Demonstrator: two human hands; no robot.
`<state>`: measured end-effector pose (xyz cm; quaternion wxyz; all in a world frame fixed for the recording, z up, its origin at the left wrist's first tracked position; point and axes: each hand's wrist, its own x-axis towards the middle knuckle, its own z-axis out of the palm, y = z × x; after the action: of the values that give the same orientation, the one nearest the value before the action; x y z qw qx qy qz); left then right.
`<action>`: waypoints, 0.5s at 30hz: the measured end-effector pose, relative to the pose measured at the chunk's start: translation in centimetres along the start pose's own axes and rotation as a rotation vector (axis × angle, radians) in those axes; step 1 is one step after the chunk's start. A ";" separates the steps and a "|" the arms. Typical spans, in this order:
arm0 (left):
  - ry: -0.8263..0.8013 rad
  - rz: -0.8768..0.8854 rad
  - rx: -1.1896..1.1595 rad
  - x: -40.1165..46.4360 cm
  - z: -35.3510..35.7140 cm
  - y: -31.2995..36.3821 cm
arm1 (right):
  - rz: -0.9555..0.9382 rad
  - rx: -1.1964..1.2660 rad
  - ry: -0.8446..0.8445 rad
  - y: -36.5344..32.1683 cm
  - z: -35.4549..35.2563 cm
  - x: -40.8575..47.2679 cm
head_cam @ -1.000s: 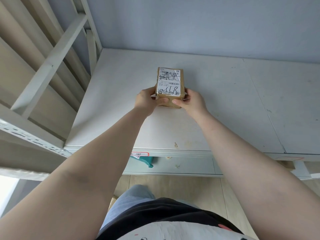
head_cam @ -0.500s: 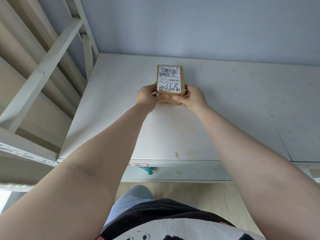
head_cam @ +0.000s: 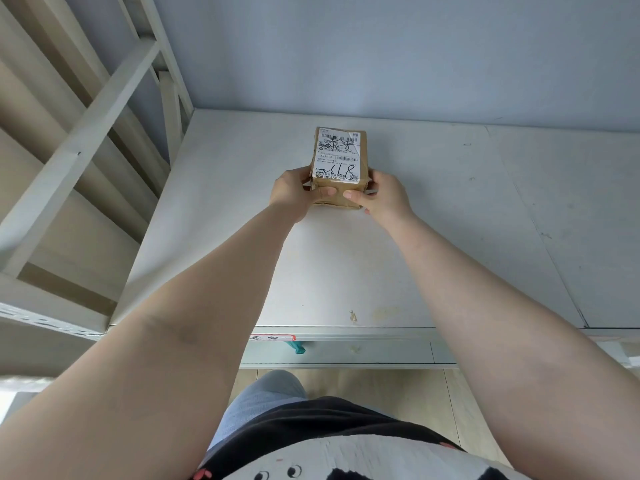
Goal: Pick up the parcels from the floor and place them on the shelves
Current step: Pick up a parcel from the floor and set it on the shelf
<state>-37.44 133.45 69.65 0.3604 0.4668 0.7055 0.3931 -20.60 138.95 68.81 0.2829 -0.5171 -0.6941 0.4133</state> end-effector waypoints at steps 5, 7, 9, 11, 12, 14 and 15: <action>0.008 0.023 0.023 0.3 0.3 0.1 | 0.011 -0.031 -0.005 0.0 -0.1 0.5; 0.012 0.024 0.033 0.4 0.4 0.2 | 0.009 -0.036 -0.007 -0.1 -0.2 0.6; 0.013 0.021 0.039 0.6 0.5 0.2 | 0.013 -0.036 -0.006 -0.2 -0.2 0.8; 0.018 0.016 0.043 0.8 0.5 0.3 | 0.017 -0.045 -0.011 -0.4 -0.3 0.9; 0.018 0.014 0.044 0.9 0.5 0.3 | 0.018 -0.049 -0.014 -0.5 -0.2 1.0; 0.014 0.014 0.041 1.1 0.5 0.3 | 0.019 -0.053 -0.013 -0.5 -0.2 1.1; 0.010 0.015 0.035 1.1 0.5 0.3 | 0.017 -0.053 -0.010 -0.5 -0.2 1.2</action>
<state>-37.23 134.68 69.54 0.3455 0.4763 0.7107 0.3856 -21.05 140.03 69.33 0.2622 -0.5284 -0.7016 0.3997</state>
